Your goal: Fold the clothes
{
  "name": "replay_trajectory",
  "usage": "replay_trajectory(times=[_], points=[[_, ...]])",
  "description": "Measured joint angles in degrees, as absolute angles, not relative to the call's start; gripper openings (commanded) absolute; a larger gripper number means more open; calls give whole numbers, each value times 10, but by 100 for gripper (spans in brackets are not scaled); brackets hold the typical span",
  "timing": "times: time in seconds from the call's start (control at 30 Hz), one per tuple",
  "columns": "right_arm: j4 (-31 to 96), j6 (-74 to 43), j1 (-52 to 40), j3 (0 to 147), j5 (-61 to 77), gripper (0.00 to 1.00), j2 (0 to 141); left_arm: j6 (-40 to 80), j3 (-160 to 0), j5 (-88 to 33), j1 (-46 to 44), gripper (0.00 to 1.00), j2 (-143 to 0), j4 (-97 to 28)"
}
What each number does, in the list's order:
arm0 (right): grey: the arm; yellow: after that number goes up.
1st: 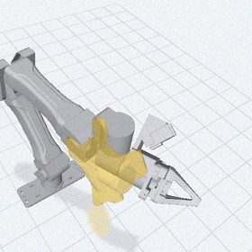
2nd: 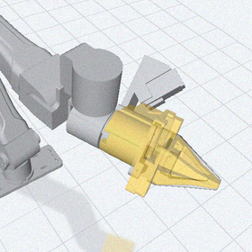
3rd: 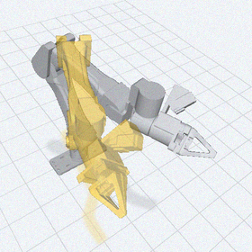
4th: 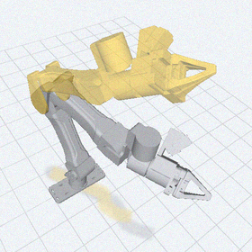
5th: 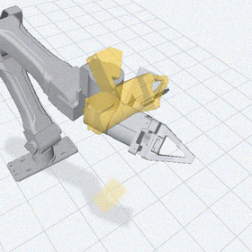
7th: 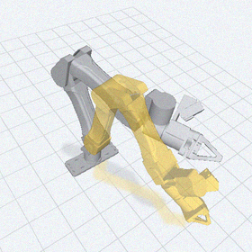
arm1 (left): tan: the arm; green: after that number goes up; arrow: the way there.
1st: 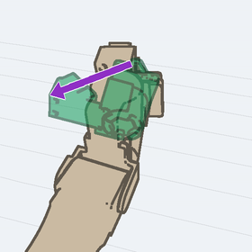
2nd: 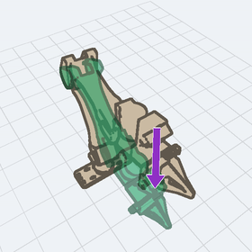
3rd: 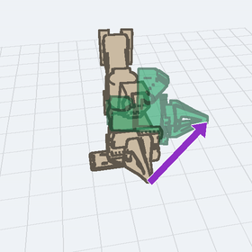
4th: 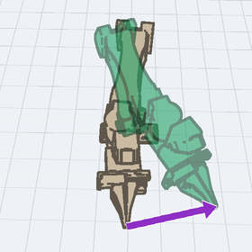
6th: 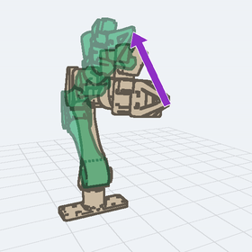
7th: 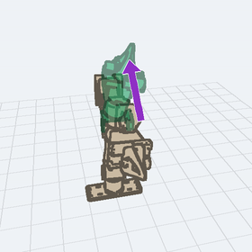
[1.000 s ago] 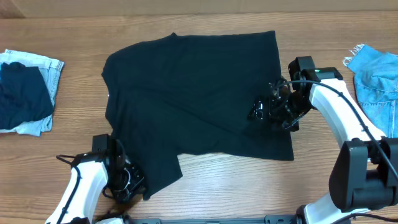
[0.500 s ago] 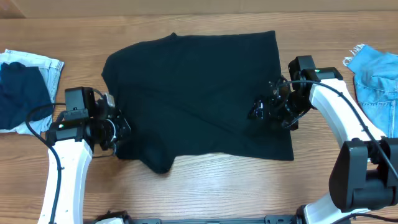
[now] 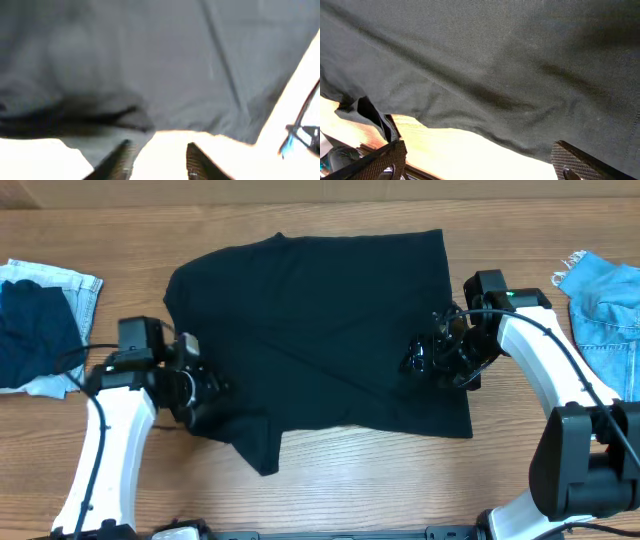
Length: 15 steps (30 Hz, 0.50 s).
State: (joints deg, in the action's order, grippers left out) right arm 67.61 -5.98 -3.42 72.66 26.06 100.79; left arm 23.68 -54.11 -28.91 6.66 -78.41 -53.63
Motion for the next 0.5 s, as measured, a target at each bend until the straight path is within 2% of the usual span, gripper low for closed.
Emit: replay_trajectory(times=[0.1,0.3,0.5], points=[[676,-60,-34,727,259,97,1008,234,-541,-292,13,52,-785,-539],[682,-57,-34,727,259,97,1008,211,-541,-224,-62,53,-785,-529],[682,-53,-34,727,262,97,1008,179,-541,-129,-76,56,-785,-532]])
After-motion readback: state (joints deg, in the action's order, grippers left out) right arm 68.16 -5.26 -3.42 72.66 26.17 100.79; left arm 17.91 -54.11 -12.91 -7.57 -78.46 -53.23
